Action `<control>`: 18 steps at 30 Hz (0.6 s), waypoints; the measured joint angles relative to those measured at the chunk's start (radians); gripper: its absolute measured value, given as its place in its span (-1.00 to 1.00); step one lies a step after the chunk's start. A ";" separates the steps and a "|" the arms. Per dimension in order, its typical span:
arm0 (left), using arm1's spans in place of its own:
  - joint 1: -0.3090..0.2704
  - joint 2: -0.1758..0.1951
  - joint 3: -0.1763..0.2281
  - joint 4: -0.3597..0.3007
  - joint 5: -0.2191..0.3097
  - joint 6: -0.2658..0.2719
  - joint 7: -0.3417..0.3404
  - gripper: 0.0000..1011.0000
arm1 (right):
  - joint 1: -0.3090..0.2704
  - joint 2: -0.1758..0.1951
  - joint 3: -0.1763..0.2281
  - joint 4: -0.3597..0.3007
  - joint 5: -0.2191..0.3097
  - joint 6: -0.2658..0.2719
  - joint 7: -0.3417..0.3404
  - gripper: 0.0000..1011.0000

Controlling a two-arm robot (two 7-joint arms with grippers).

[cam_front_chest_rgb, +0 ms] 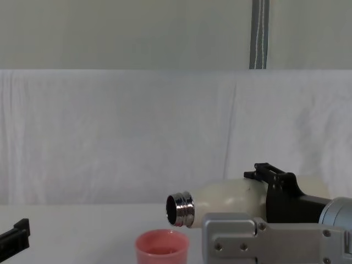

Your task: Grasp the thermos with one hand and pour water into the cup lid.

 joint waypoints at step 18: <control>0.000 0.000 0.000 0.000 0.000 0.000 0.000 0.98 | 0.012 0.012 -0.016 -0.007 -0.035 0.007 0.002 0.90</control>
